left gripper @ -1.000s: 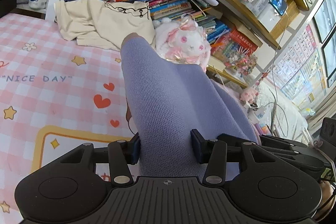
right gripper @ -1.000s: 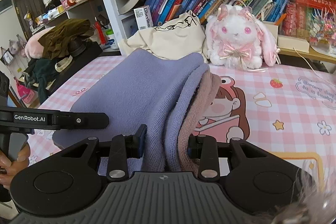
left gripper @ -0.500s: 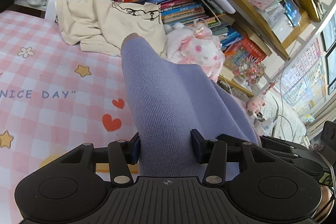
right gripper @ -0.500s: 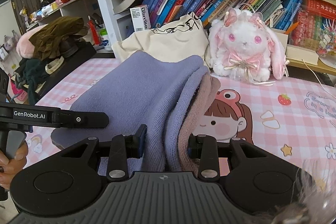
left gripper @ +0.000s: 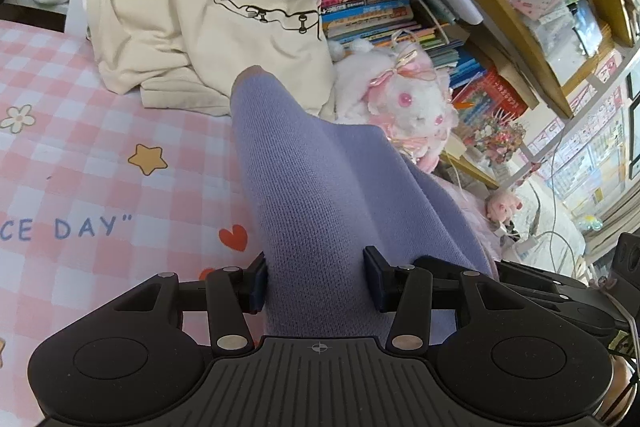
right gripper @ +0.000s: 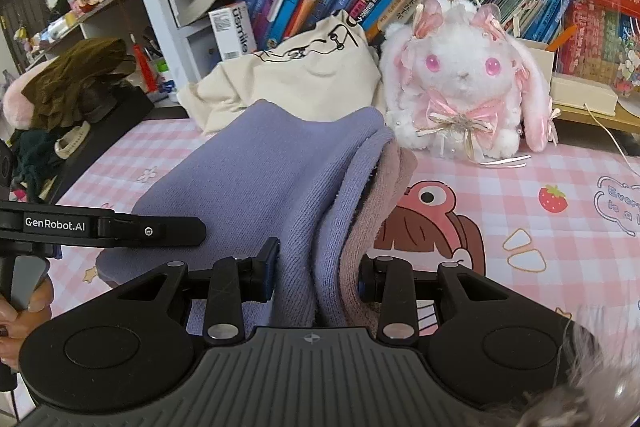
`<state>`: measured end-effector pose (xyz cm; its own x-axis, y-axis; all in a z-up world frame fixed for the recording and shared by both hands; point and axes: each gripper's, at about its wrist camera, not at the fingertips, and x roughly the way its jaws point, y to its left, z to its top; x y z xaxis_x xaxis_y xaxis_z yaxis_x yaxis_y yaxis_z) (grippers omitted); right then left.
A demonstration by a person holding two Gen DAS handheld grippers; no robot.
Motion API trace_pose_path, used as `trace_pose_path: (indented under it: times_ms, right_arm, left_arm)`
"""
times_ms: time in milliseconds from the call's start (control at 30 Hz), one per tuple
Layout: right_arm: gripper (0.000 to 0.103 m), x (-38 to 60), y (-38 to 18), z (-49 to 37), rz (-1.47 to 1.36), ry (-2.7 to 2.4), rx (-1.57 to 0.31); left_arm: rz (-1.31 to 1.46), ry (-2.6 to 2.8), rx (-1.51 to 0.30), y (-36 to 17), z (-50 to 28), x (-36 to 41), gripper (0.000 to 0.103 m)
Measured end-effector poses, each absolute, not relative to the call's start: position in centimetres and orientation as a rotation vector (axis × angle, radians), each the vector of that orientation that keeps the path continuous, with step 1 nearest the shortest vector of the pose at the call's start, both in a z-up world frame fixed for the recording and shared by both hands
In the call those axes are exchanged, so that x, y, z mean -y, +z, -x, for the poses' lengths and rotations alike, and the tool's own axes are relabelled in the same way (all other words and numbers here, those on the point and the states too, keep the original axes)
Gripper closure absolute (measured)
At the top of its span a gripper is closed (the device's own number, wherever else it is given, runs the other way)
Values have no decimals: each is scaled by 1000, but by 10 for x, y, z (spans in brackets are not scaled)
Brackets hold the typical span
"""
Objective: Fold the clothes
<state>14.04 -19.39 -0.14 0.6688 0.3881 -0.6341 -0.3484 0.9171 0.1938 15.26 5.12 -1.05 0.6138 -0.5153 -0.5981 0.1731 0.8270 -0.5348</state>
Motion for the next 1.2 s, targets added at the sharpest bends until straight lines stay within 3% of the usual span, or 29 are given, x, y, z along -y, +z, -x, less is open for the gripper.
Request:
trace_pose_path:
  times_ms: [700, 867, 1033, 1100, 1200]
  right_arm:
    - [69, 202, -36, -195, -136, 381, -798]
    - [67, 212, -43, -205, -228, 360, -831]
    - [51, 218, -43, -204, -290, 323, -845]
    - [35, 219, -38, -199, -299, 300, -832]
    - [25, 222, -29, -186, -297, 287, -802]
  left_arm:
    - [503, -375, -899, -48, -203, -49, 56]
    - [515, -356, -914, -52, -208, -49, 50]
    - [451, -321, -903, -46, -202, -46, 43]
    - [419, -304, -887, -39, -196, -46, 42]
    - [394, -286, -849, -28, -184, -48, 35]
